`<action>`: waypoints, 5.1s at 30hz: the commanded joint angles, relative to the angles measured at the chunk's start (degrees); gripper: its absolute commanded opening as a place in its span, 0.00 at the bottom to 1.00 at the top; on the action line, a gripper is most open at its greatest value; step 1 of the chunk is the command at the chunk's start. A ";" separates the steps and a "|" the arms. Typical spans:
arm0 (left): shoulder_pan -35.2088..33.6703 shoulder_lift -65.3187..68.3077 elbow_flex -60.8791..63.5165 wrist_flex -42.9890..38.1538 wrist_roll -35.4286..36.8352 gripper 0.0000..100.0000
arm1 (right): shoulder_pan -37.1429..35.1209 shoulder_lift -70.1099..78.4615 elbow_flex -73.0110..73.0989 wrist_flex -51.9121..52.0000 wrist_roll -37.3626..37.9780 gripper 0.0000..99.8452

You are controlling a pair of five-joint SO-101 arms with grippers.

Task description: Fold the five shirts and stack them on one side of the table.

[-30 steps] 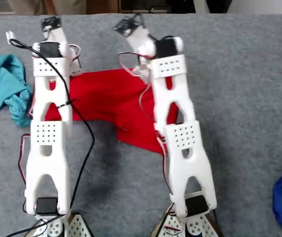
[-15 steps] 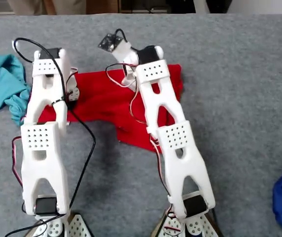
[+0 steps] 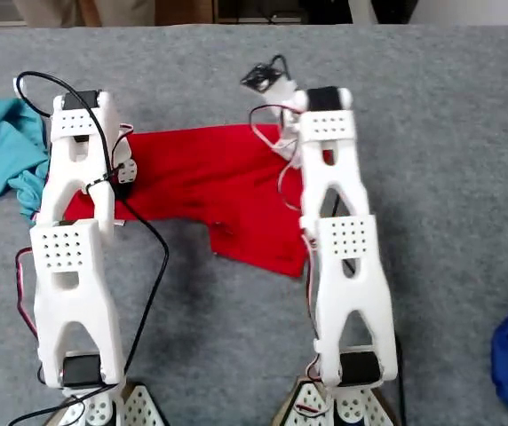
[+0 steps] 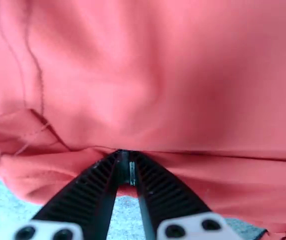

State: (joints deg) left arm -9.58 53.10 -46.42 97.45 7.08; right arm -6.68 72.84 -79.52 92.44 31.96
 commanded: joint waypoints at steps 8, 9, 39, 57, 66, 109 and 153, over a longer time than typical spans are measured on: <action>0.70 -2.86 -18.81 3.43 -0.53 0.02 | -2.07 -5.05 -15.52 9.76 0.26 0.01; 1.85 -2.86 -21.36 3.43 -0.35 0.02 | -3.12 -6.02 -15.60 9.93 0.00 0.01; -2.46 20.26 -35.87 -21.71 -5.36 0.02 | 5.32 -2.95 2.59 9.58 -10.64 0.01; -0.35 11.21 -49.23 -2.29 -5.98 0.02 | -5.85 -19.30 7.52 9.93 -6.59 0.01; -2.81 -1.98 -45.80 3.69 -9.85 0.02 | -13.76 -49.54 42.51 9.67 6.42 0.01; -28.57 -99.12 87.82 -15.82 -18.90 0.02 | -25.36 -64.22 110.64 -33.32 5.54 0.31; -28.57 -99.12 88.18 -15.30 -19.08 0.02 | -8.48 -49.27 64.40 -16.88 6.86 0.04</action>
State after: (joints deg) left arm -37.54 -44.75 42.11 82.15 -11.38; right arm -17.32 20.88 -5.49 73.89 37.41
